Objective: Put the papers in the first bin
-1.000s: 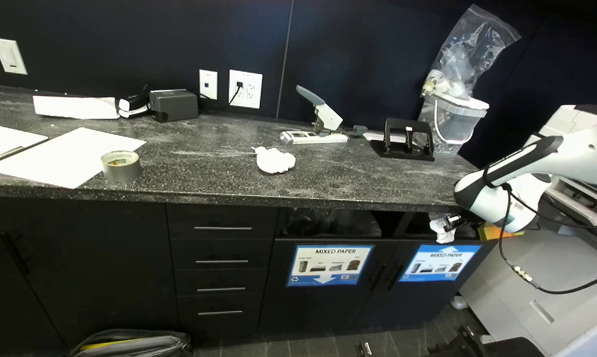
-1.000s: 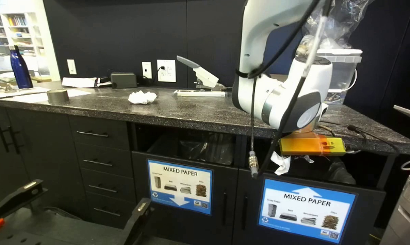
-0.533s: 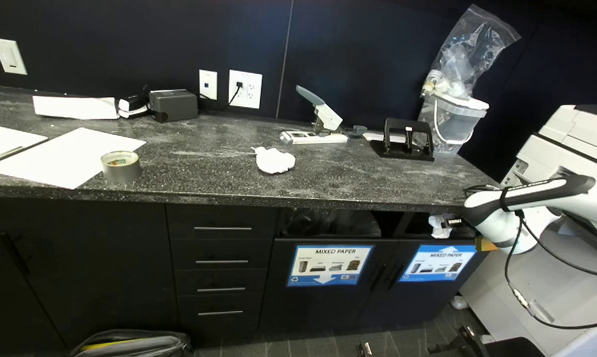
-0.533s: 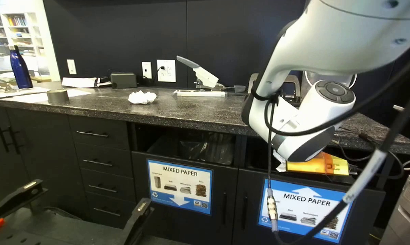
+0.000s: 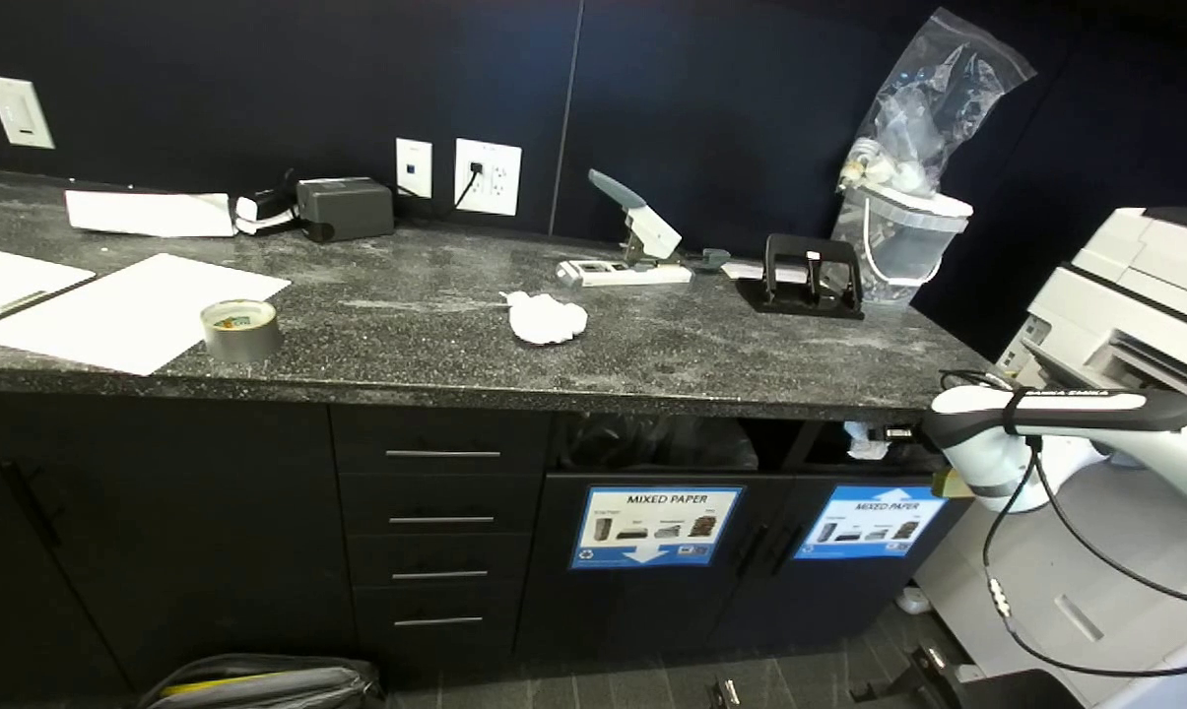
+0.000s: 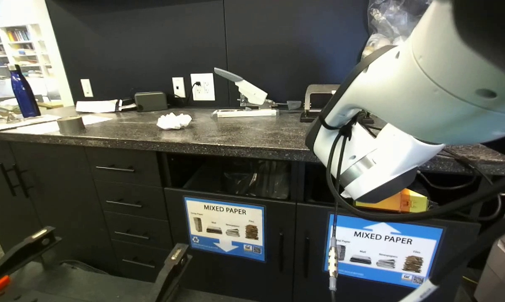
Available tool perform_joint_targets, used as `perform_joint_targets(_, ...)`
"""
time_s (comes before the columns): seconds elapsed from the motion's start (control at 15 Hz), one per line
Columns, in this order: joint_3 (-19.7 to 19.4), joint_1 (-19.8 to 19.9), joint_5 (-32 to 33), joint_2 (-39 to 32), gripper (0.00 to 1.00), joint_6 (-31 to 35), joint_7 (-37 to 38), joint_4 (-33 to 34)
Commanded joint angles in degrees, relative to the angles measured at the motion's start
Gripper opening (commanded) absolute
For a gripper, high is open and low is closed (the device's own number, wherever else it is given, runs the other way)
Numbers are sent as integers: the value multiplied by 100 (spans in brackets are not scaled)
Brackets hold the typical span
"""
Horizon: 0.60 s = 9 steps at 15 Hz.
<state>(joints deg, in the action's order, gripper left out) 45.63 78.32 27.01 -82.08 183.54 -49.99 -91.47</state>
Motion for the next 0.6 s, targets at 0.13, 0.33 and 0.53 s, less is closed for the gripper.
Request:
perform_joint_targets(0.13, 222, -131, -113, -610, 11, -212, -242, 750)
perform_joint_targets(0.33, -738, -852, -586, -124, 10, -107, 309, 1082)
perform_joint_targets(0.53, -804, -971, -661, -280, 10, -229, 236, 1368)
